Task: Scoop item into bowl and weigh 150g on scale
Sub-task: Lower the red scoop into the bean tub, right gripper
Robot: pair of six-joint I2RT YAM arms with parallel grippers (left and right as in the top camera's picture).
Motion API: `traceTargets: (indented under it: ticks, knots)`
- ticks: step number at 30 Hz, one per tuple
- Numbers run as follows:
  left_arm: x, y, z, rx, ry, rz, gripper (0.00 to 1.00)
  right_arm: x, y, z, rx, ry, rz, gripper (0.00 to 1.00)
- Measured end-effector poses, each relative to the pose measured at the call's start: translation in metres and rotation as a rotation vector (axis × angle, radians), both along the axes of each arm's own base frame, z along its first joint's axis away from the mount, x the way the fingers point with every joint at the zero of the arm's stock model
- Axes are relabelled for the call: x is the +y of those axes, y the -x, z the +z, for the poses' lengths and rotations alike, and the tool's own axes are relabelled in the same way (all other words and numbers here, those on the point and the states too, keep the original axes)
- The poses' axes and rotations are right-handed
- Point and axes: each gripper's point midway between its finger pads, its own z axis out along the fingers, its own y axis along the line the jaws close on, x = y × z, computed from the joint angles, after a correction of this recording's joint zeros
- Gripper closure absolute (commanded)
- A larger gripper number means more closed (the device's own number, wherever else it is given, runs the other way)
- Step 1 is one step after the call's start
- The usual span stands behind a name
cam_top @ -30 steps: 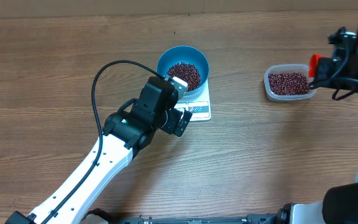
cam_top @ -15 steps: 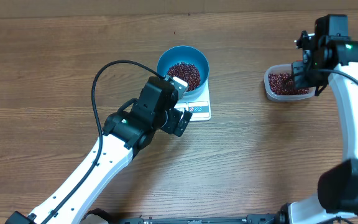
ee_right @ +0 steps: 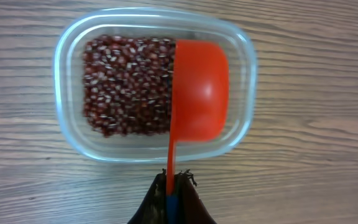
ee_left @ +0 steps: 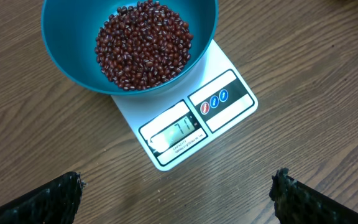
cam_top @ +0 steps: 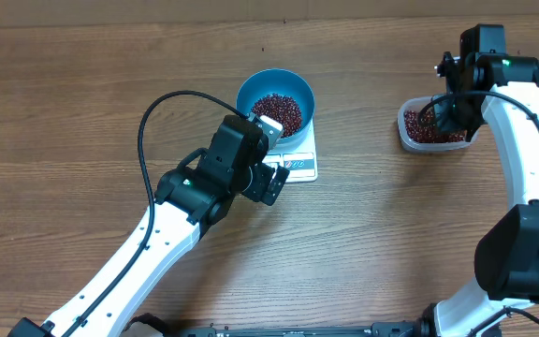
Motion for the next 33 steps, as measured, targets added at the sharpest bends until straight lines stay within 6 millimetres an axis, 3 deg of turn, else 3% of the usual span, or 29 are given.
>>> traceTargets:
  ticks: [9,18,33]
  knots:
    - [0.0,0.0,0.0,0.0,0.0,0.0,0.0,-0.007,-0.003,0.0,-0.005,0.039,-0.006,0.96]
    - [0.0,0.0,0.0,0.0,0.0,0.0,0.0,-0.008,-0.005,-0.022,0.049,0.037,-0.004,0.96]
    - [0.0,0.0,0.0,0.0,0.0,0.0,0.0,-0.019,-0.013,-0.032,0.057,0.096,-0.006,0.96]
